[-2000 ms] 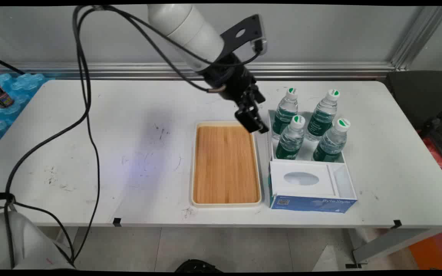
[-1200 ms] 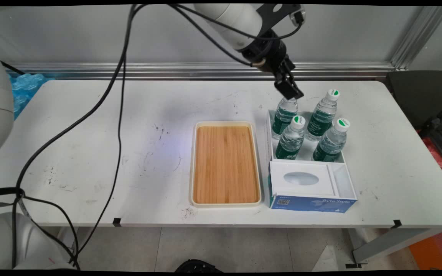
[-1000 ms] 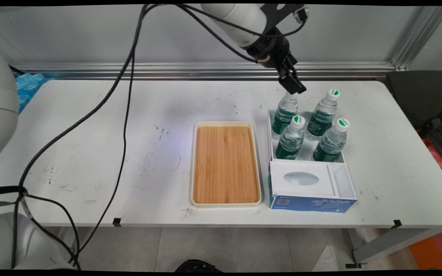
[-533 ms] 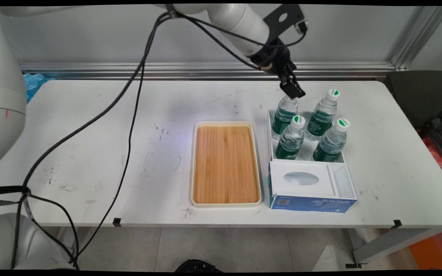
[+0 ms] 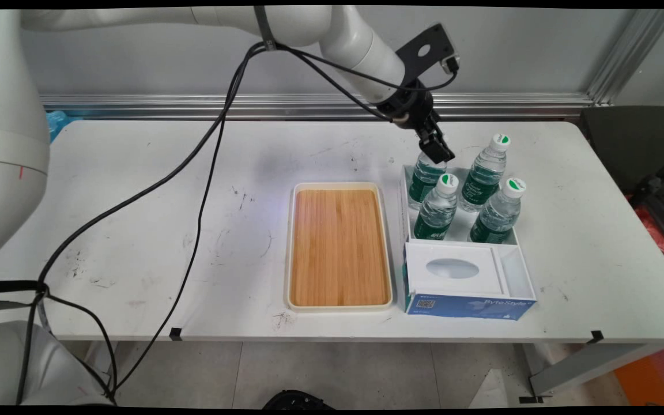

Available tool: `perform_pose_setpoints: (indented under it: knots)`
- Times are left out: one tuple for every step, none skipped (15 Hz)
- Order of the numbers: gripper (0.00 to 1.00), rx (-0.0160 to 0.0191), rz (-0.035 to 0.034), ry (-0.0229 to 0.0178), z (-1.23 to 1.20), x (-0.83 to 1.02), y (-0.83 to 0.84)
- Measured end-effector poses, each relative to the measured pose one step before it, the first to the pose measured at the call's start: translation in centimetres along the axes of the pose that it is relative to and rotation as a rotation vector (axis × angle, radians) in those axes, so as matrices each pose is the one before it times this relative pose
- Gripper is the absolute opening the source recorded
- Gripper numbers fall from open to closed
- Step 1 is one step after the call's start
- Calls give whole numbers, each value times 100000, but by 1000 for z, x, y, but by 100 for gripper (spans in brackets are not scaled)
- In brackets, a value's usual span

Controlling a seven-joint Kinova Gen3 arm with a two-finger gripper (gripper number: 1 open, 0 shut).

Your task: Pick up the green bottle from the white box, then place the picked object on the tray

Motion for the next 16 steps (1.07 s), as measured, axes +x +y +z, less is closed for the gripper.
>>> perform_pose_setpoints:
  knots:
    - [100,-86,-329,-422,216,-222,20]
    - [100,-159,-463,-389,239,-243,27]
    - [100,-212,-491,-352,227,-223,43]
    - [100,-270,-402,-279,197,-183,50]
    - [100,-240,-399,-300,174,-180,41]
    - [100,-216,-291,-240,139,-141,40]
    - [100,-246,-280,-287,156,-155,39]
    - [100,-279,-336,-265,159,-178,40]
    - [100,-222,-226,-187,113,-146,28]
    - [100,-247,-242,-222,135,-160,35]
    - [0,-196,-168,-121,116,-142,29]
    - [0,-143,-207,-90,65,-111,18]
    - [0,-128,-229,-86,47,-118,9]
    - [0,-133,-144,-88,2,-105,9]
    - [0,-214,-194,-122,-55,-122,23]
    - [0,-229,-124,-16,-82,-20,27]
